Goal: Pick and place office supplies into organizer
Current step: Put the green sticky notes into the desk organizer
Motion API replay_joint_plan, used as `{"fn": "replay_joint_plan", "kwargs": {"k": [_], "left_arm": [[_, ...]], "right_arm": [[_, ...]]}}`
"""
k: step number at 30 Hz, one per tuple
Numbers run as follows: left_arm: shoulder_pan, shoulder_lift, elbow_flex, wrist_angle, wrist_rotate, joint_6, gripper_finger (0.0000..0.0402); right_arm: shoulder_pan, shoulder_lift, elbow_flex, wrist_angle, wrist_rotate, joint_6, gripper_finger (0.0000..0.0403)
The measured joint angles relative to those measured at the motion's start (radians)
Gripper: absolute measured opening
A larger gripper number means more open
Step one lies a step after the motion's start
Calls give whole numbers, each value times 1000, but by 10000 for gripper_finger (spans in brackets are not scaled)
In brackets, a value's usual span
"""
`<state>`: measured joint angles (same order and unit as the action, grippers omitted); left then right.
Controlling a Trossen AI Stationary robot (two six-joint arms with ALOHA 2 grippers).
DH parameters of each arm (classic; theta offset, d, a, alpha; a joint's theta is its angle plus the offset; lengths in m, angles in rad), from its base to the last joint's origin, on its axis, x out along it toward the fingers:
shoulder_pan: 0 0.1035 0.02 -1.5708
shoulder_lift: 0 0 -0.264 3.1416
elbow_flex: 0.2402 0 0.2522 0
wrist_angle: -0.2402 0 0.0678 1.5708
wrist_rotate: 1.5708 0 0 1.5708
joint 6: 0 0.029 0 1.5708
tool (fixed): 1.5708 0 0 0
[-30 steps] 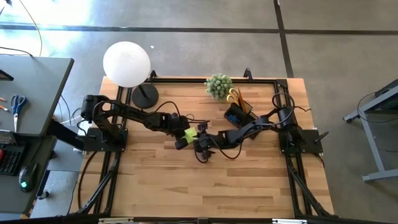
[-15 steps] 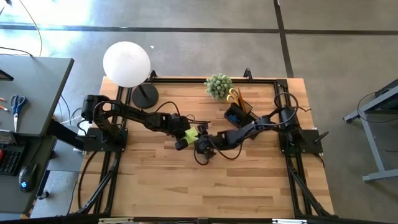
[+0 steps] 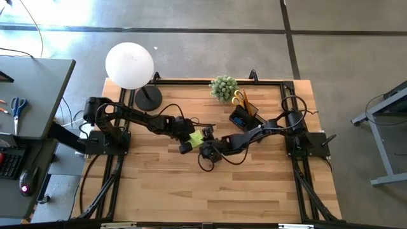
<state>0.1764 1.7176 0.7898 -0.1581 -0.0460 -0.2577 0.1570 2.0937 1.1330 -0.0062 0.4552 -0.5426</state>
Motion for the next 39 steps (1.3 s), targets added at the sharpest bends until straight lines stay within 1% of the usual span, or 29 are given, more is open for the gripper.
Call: {"fn": "replay_joint_plan", "kwargs": {"k": [4,6,10,14,16,21,24,26,28,33,39], "left_arm": [[-1,1,-1,26,22,7,3],[0,2,-1,33,35,7,3],[-1,2,-1,31,39,8,3],[-1,2,-1,30,39,10,3],[-1,2,-1,30,39,10,3],[-1,2,0,32,42,10,3],[-1,-7,-1,26,45,25,3],[-1,-25,-3,4,43,41,3],[-1,-46,9,-28,42,44,3],[-8,-136,69,-121,19,40,3],[-75,-237,102,-114,-105,42,3]], "right_arm": [[0,0,-1,14,17,-20,110],[1,0,-1,15,30,-21,102],[3,0,-1,14,35,-16,67],[16,0,-1,13,72,-23,20],[24,0,-1,13,93,-27,6],[47,-1,-1,9,154,-27,14],[61,-12,-1,-19,181,-24,5],[72,-30,-3,-69,204,1,4],[80,-52,-5,-130,226,59,6],[105,-126,-11,-367,243,276,3],[160,-224,-8,-699,256,568,3]]}}
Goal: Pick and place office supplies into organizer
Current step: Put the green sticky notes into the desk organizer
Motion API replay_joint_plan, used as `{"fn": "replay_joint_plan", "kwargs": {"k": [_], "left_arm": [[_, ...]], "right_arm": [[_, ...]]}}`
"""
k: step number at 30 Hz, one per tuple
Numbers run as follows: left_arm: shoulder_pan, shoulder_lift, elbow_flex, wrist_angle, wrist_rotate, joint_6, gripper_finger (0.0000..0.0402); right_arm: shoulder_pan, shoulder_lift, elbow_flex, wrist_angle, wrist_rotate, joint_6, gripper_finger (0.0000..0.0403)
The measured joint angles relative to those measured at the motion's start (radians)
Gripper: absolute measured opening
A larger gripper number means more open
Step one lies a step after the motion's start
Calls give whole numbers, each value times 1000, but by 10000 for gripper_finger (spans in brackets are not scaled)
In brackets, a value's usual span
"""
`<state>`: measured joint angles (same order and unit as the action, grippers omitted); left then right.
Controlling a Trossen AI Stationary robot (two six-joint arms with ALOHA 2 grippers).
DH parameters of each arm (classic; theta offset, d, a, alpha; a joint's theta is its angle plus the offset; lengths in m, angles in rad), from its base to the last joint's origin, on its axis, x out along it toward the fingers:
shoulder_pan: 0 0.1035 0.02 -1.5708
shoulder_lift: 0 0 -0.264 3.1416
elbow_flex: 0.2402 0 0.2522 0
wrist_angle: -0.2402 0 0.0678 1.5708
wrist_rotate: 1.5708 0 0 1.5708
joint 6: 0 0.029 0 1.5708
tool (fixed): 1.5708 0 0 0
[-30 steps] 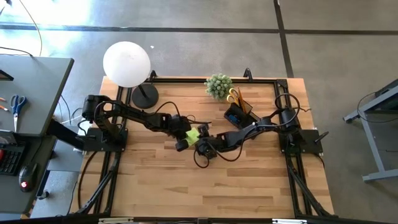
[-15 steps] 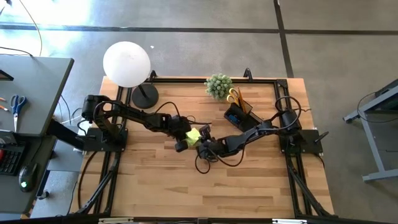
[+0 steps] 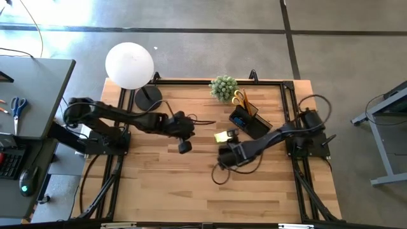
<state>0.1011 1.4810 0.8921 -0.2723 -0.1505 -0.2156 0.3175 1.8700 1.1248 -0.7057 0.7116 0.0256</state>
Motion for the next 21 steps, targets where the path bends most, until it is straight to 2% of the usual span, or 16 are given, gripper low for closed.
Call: {"fn": "replay_joint_plan", "kwargs": {"k": [4,8,14,17,21], "left_arm": [[-58,-56,1,14,-78,3,3],[-101,-97,0,18,-114,6,3],[-129,-110,0,50,-138,12,3],[-128,-110,0,68,-136,26,3],[-128,-110,0,82,-133,28,3]], "right_arm": [[69,-98,2,-235,40,226,2],[147,-225,3,-423,67,467,2],[188,-350,3,-730,-15,881,2],[180,-351,3,-818,-56,971,1],[135,-326,3,-854,-69,988,1]]}}
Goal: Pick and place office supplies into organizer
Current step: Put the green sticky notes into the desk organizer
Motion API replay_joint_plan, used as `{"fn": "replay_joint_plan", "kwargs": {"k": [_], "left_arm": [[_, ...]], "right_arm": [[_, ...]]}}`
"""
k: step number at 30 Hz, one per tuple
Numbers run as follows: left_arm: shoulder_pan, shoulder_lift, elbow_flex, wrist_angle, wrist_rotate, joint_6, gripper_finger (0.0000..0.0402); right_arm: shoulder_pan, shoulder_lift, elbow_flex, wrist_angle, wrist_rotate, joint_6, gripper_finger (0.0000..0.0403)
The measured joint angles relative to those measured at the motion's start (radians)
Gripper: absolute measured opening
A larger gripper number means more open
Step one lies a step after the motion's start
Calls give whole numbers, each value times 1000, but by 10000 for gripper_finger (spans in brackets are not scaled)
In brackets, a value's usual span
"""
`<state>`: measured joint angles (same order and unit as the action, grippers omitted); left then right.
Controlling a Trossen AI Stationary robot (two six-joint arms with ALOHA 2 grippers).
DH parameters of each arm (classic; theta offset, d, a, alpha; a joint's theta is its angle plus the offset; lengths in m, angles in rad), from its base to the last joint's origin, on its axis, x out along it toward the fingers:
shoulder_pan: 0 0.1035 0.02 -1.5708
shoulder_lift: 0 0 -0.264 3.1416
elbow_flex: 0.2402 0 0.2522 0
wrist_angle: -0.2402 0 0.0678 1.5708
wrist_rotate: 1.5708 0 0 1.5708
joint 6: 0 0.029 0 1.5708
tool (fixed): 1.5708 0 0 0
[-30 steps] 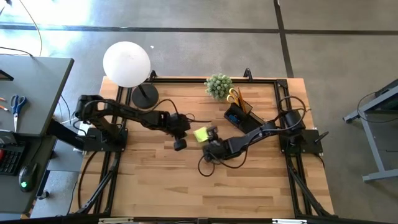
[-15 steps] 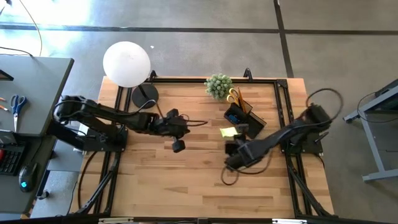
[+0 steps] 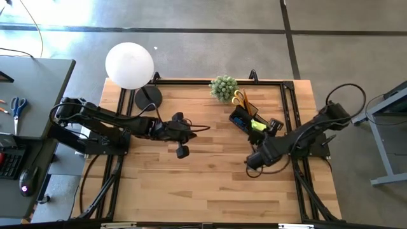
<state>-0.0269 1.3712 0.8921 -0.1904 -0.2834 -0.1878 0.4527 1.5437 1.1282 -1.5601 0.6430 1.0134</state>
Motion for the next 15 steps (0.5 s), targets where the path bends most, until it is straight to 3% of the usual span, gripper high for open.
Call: {"fn": "replay_joint_plan", "kwargs": {"k": [9,15], "left_arm": [[0,0,0,1,29,34,3],[0,3,0,0,29,34,3]], "right_arm": [[-119,28,-6,80,-76,-124,1],[-190,24,-142,157,-147,-164,1]]}}
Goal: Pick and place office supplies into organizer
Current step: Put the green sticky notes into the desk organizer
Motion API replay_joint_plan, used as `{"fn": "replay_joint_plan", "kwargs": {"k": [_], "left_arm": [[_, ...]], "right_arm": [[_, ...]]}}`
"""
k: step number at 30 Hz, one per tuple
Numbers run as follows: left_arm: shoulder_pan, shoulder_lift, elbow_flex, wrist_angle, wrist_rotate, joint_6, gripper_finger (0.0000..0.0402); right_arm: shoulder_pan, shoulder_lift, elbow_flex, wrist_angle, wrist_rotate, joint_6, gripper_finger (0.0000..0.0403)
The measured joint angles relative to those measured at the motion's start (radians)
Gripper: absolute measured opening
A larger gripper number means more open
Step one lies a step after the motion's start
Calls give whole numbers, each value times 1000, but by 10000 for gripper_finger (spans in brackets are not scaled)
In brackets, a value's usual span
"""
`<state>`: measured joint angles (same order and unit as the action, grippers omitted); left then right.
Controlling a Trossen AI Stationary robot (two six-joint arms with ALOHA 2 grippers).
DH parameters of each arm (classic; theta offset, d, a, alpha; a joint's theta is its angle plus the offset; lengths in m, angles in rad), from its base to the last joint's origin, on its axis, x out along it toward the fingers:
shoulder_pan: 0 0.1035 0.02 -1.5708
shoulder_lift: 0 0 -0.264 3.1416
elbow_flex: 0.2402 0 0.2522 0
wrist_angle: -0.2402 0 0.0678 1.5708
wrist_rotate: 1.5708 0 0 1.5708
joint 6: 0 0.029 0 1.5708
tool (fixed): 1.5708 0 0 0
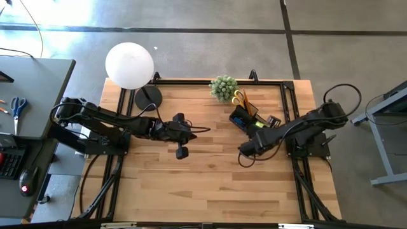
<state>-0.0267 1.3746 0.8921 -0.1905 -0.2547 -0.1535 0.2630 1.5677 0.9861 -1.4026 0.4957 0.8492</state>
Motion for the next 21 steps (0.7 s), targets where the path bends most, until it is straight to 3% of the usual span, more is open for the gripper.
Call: {"fn": "replay_joint_plan", "kwargs": {"k": [5,11,21], "left_arm": [[0,0,0,0,0,0,3],[0,0,0,1,-1,0,3],[0,0,-2,3,-2,-1,3]], "right_arm": [[-27,0,-123,122,55,10,3],[-60,0,-211,294,6,-57,7],[-81,0,-216,326,0,-41,18]]}}
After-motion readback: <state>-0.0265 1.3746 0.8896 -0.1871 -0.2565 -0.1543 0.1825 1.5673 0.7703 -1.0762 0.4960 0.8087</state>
